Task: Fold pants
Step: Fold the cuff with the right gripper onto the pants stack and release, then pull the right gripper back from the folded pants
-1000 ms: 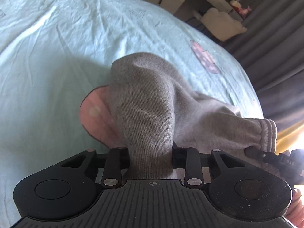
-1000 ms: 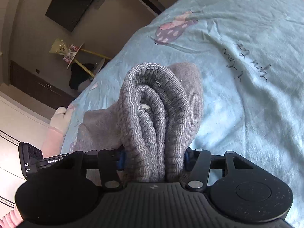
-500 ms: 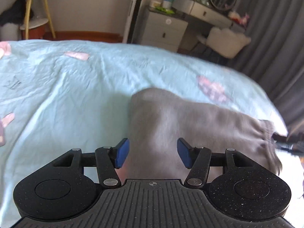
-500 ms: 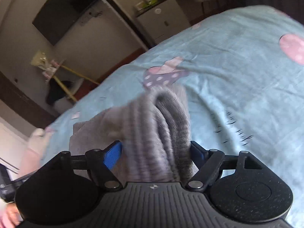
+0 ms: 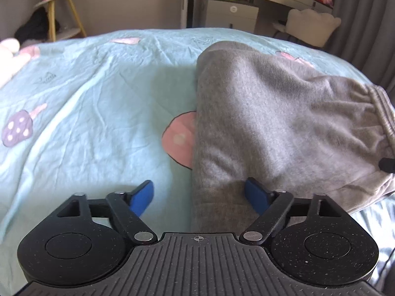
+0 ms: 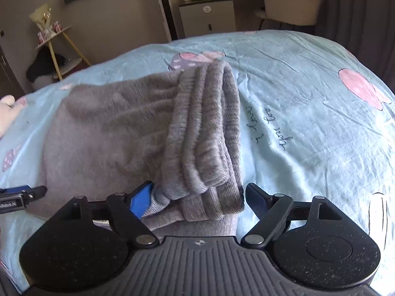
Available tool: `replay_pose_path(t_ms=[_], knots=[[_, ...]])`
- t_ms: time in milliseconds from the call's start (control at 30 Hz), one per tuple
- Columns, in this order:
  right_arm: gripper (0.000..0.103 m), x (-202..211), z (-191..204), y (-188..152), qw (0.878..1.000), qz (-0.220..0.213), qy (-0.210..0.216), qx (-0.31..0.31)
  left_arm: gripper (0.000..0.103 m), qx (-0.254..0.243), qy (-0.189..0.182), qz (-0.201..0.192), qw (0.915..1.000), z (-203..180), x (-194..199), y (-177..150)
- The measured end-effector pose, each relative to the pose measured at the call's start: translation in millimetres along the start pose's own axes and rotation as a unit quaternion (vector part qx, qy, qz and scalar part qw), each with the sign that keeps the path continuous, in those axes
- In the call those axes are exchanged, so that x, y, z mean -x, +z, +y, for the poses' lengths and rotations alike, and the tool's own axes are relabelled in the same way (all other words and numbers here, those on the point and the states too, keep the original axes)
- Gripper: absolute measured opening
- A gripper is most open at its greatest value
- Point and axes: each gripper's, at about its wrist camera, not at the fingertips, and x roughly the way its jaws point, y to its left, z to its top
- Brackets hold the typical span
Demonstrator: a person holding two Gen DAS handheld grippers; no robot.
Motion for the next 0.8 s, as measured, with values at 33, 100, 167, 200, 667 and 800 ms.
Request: replay_pose_path(t_ms=[33,100,167,200,667,800], knots=[[0.090,-1.5,2.7,-2.8,1.000,-0.006,-0.008,0.017,0.094,0.000,0.006,-0.002,1.0000,-0.3,0.4,-0.5],[0.092,-0.1,6.0,-5.2,0.999,-0.014,-0.015,0.033,0.097,0.012,0.017,0.000,0.9998,0.3,2.4,-1.1],[0.092,5.0,5.7,-3.4,0.999,-0.009,-0.018,0.027,0.097,0.025,0.022,0.000,0.9994,3.3,9.5,-3.4],[0.092,9.1,5.8,-3.2,0.999,-0.009,-0.020,0.024,0.097,0.026,0.027,-0.001,0.9993,4.4,12.9,-4.8],[0.092,21.3,34.2,-28.6,0.997,0.028,-0.053,0.049,0.097,-0.002,0.024,0.017,0.9996,-22.4,40.1,-22.8],[0.091,-0.7,30.9,-23.9,0.996,0.053,-0.067,0.023,0.097,-0.012,0.030,0.042,0.9986,-27.7,34.4,-28.8]])
